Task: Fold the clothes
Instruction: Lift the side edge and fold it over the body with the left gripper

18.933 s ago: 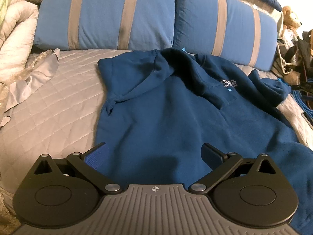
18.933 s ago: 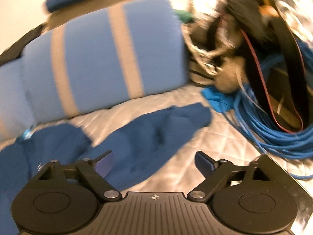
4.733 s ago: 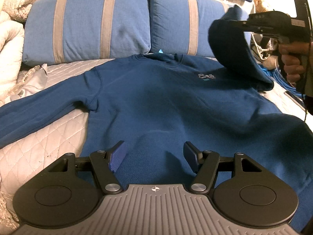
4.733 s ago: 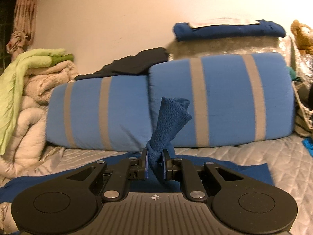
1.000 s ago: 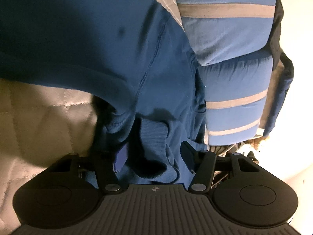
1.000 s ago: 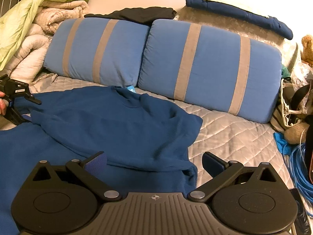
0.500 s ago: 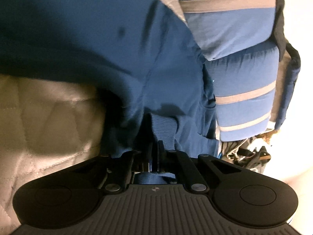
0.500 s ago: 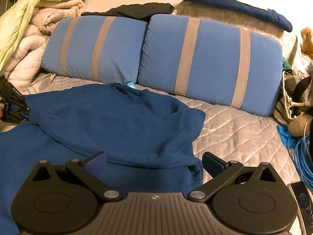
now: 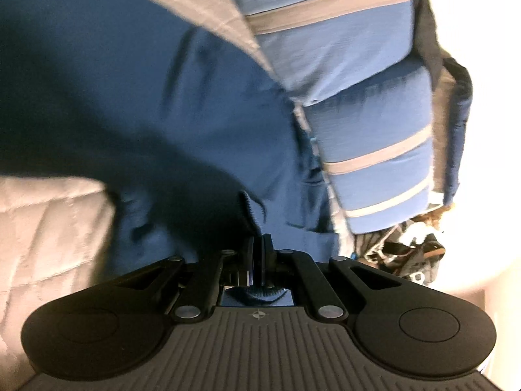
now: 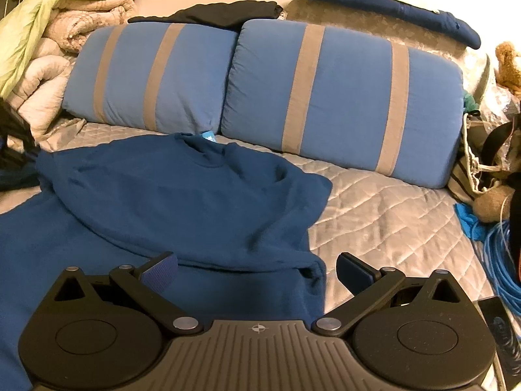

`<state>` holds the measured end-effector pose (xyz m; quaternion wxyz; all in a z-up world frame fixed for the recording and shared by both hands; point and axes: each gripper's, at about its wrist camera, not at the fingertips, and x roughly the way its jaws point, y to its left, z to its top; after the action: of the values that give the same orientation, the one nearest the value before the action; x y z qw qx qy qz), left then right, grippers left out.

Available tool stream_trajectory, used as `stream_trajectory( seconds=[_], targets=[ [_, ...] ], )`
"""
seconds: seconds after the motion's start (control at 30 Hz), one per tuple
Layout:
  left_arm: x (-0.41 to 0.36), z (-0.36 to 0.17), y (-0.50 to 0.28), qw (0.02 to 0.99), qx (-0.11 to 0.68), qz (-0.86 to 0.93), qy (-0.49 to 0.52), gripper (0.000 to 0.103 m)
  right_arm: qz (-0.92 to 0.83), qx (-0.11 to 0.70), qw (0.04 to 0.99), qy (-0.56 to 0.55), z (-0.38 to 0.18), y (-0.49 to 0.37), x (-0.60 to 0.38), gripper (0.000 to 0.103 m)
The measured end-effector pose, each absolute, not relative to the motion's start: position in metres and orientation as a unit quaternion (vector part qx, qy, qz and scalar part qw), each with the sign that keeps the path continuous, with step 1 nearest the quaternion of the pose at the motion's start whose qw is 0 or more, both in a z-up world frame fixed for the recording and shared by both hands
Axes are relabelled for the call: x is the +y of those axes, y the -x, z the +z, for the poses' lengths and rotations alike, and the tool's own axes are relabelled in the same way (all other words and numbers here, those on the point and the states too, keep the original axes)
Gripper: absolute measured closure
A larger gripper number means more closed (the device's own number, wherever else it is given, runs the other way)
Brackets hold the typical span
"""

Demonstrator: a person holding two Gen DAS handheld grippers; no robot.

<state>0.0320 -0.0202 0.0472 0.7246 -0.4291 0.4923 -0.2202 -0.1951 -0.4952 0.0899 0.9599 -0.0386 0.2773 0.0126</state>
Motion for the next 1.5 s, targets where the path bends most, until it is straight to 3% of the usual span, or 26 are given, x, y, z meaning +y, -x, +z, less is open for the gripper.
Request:
stream_trajectory(
  seconds=[0.4, 0.8, 1.03, 1.5],
  targets=[
    [-0.05, 0.119, -0.035, 0.762, 0.457, -0.252, 0.383, 0.099, -0.003, 0.283, 0.958, 0.044, 0.082, 0.198, -0.51, 0.0],
    [-0.055, 0.129, -0.035, 0.767, 0.454, -0.253, 0.378, 0.099, -0.007, 0.286, 0.955, 0.08, 0.062, 0.183, -0.526, 0.001],
    [-0.052, 0.134, -0.034, 0.767, 0.446, -0.255, 0.384, 0.099, -0.017, 0.303, 0.947, 0.105, 0.05, 0.16, -0.541, 0.008],
    [-0.056, 0.198, -0.029, 0.78, 0.385, -0.299, 0.392, 0.099, 0.001, 0.303, 0.942, 0.143, 0.038, 0.146, -0.526, 0.008]
  ],
)
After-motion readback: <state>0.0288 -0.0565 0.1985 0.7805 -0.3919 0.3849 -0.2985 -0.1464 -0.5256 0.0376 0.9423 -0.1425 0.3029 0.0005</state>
